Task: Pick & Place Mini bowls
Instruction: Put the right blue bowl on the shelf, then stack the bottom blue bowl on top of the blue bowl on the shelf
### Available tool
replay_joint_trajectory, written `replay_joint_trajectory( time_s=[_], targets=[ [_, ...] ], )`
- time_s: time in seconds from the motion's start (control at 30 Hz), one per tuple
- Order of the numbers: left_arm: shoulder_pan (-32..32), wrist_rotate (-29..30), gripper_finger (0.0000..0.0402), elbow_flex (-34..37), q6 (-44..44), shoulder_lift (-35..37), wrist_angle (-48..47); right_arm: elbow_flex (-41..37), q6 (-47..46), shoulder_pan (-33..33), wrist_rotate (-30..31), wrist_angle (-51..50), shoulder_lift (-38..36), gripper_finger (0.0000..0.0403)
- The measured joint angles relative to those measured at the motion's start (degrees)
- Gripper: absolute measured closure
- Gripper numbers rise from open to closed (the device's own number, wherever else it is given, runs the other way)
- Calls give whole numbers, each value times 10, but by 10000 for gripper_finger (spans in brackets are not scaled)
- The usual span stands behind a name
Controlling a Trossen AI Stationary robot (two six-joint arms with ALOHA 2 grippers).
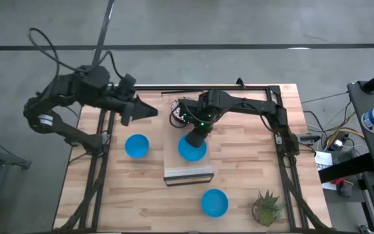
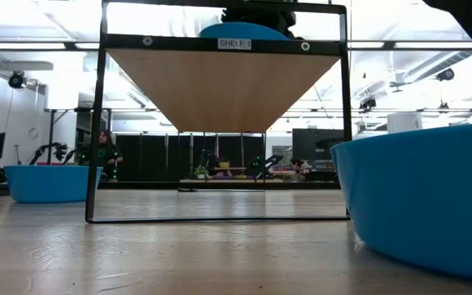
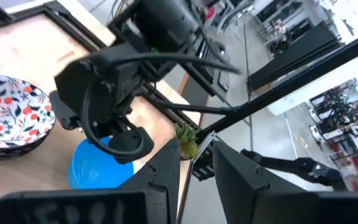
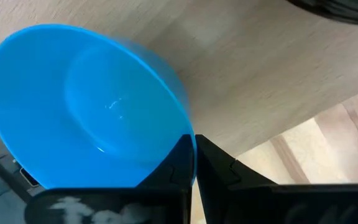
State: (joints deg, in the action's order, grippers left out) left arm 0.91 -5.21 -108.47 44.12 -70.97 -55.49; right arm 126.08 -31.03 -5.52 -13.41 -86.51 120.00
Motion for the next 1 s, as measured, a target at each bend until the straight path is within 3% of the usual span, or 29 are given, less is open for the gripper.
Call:
replay_joint_trajectory(
  time_s=[0.23,0.67,1.0],
  targets=[
    [0,8,313,0,1,16,0,0,-3,0,0,18,0,385],
    [0,8,313,0,-7,12,-11,7,5,9,-18,27,-15,290],
    [0,8,313,0,-51,18,-11,5,41,50,33,10,-62,274]
  ],
)
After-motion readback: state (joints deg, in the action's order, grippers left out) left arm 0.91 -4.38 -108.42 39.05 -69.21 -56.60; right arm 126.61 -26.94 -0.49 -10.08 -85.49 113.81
